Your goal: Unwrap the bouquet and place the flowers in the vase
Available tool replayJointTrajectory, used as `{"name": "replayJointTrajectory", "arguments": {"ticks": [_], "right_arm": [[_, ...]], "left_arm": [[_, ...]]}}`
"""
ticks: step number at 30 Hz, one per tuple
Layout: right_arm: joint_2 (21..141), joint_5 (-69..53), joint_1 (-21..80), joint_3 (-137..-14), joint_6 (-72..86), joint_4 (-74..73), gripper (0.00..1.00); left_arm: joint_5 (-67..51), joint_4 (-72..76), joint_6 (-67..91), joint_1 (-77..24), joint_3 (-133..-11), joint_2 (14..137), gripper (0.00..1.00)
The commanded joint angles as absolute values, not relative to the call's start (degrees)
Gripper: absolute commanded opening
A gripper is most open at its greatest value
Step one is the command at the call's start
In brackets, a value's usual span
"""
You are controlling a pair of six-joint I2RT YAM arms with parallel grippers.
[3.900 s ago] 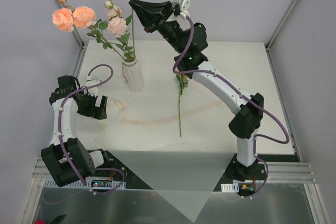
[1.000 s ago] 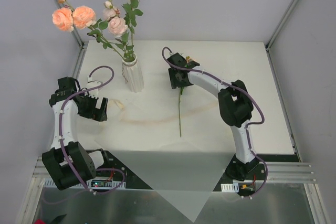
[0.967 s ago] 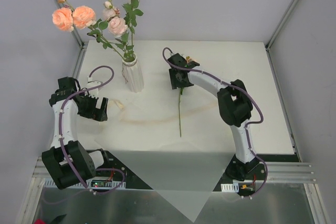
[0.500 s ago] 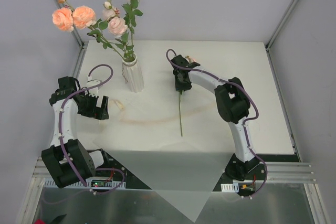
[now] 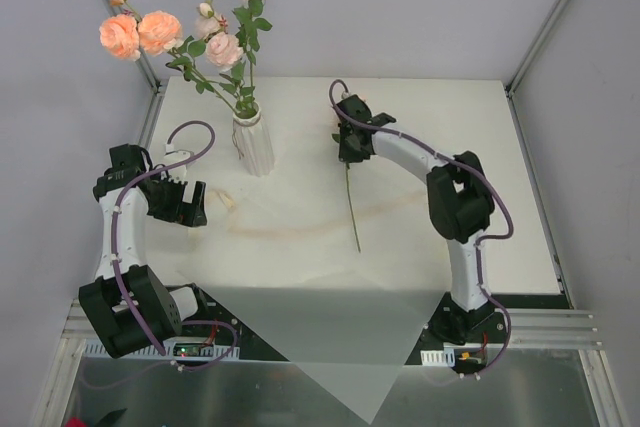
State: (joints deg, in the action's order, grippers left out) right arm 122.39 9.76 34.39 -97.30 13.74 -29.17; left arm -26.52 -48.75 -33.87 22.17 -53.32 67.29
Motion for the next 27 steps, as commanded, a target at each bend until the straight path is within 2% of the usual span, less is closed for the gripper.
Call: {"name": "replayJointTrajectory", "arguments": {"ticks": [1,7,10,13,14,17,22,27], "right_arm": [[108.0,10.3,34.2,-97.6,15.9,-24.1,0.01],[96.5,9.3,35.4,-99.0,14.5,-15.5,0.01],[93.0,5.9,38.3,-97.5,8.2,-2.0,0.01],[91.4,1.2,43.7,-90.1,-4.6,24.2,0.01],[91.9,-1.0,45.2,-88.0,-8.9,39.7,0.01],[97.4,-6.3,48.2,-90.7,-14.3,55.2,0.01],[106.0,-8.9,49.7,-107.9,-13.9,54.2,0.01],[112.8,-8.9,50.3,-117.1,-13.2,53.5,0.01]], "left_arm": [[-27.8,-49.6,-34.2,22.2,-54.8,67.1,0.99],[-28.1,-49.6,-34.2,22.2,-54.6,67.1,0.99],[-28.6,-49.5,-33.9,22.3,-54.4,67.0,0.99],[-29.2,-49.6,-33.7,22.3,-54.4,66.9,0.99],[-29.3,-49.5,-33.7,22.3,-54.5,66.8,0.99],[-30.1,-49.7,-33.5,22.2,-54.8,66.9,0.99],[-30.5,-50.4,-33.6,22.3,-55.7,67.8,0.99],[-30.2,-50.9,-34.4,22.2,-55.7,67.8,0.99]]}}
